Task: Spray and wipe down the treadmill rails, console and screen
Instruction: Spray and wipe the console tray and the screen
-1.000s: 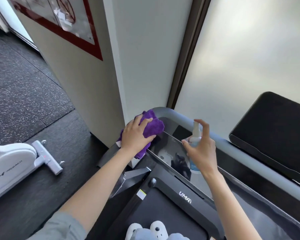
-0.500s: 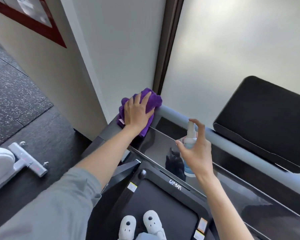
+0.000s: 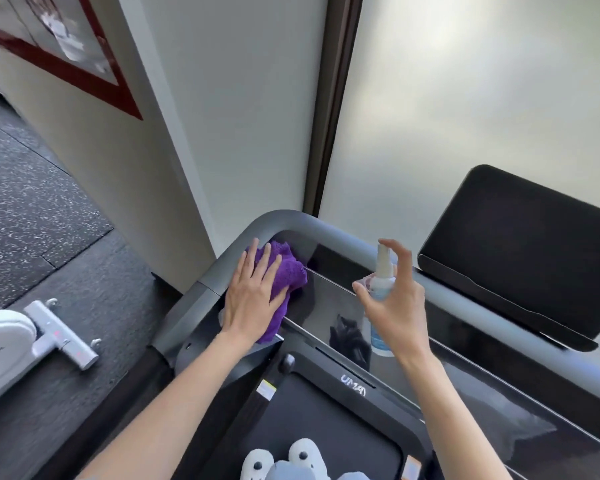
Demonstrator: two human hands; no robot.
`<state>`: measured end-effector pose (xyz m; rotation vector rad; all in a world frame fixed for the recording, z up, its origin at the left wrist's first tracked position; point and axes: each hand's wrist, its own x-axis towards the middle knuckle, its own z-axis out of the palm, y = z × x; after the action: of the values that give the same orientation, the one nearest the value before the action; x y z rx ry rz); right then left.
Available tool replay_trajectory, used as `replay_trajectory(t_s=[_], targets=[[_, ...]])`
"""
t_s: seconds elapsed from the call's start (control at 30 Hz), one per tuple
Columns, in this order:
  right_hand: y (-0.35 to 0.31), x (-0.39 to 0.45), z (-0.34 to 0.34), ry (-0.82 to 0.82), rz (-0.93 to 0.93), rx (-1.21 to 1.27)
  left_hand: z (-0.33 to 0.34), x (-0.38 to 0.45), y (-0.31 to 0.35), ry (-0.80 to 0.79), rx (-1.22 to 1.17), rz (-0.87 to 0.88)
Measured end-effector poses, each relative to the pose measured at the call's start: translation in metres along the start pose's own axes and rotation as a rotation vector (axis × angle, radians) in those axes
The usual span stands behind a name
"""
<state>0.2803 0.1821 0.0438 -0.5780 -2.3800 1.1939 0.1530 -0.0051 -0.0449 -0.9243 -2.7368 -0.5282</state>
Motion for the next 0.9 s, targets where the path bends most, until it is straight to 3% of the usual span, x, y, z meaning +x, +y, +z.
replay_trajectory(t_s=[0.13,0.3,0.53,0.73,0.9], targets=[[0.0,-0.005,0.004,0.002,0.003,0.031,0.011,0.019,0.018,-0.107,-0.132,-0.038],[0.006,-0.012,-0.003,0.045,0.015,0.016,0.02,0.034,0.05,-0.155,-0.095,-0.019],[0.001,-0.006,-0.009,0.064,0.036,0.018,0.026,-0.018,0.102,-0.167,-0.23,0.237],[0.002,-0.007,-0.012,0.074,0.049,0.029,0.006,0.029,0.001,-0.147,0.027,0.052],[0.015,-0.024,-0.016,0.123,0.074,0.027,0.013,0.017,0.041,-0.172,0.052,0.002]])
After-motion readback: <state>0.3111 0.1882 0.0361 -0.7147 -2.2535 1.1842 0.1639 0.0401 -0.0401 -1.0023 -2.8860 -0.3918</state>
